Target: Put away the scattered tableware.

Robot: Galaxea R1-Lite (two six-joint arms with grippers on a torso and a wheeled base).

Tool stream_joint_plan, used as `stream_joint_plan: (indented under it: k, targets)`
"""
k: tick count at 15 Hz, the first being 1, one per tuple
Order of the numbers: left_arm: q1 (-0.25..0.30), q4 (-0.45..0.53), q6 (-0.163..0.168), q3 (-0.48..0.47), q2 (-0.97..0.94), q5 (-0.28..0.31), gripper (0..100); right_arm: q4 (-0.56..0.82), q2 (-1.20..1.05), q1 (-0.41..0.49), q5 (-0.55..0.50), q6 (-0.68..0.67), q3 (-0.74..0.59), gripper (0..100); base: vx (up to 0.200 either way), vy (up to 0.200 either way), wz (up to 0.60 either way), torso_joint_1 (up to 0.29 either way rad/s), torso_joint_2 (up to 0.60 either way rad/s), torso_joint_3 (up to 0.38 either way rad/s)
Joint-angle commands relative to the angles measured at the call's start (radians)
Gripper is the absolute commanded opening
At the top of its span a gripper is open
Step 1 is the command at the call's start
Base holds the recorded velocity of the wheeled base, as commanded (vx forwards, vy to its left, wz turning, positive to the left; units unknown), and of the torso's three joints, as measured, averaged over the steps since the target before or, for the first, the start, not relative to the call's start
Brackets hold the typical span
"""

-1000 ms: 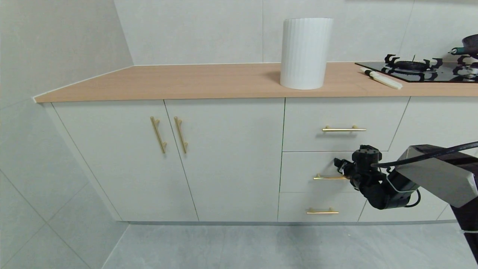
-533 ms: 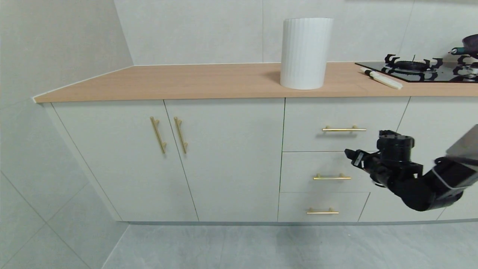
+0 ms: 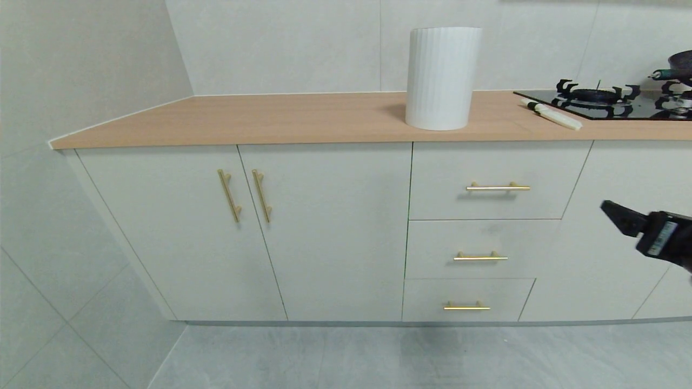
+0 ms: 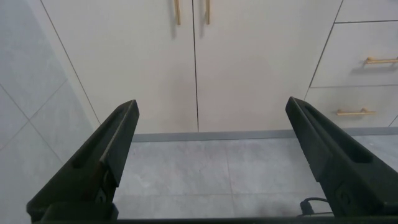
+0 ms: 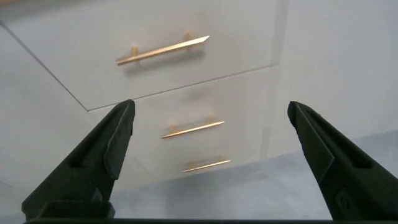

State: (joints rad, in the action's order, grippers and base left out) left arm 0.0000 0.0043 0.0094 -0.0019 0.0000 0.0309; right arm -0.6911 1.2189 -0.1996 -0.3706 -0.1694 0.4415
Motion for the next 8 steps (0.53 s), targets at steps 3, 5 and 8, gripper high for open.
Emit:
stream_joint_plan:
  k: [3, 5, 8]
  targets:
    - [0.0, -0.001, 0.0, -0.001, 0.0, 0.0, 100, 0.452, -0.717, 0.12, -0.074, 0.172, -0.092, 100, 0.0, 0.0, 0.0, 0.0, 0.0, 0.0]
    - [0.0, -0.001, 0.0, -0.001, 0.0, 0.0, 100, 0.614, -0.897, 0.121, -0.076, 0.22, -0.064, 100, 0.0, 0.0, 0.0, 0.0, 0.0, 0.0]
    - [0.0, 0.0, 0.0, 0.0, 0.002, 0.0, 100, 0.74, -1.076, 0.154, -0.103, 0.246, -0.056, 100, 0.0, 0.0, 0.0, 0.0, 0.0, 0.0]
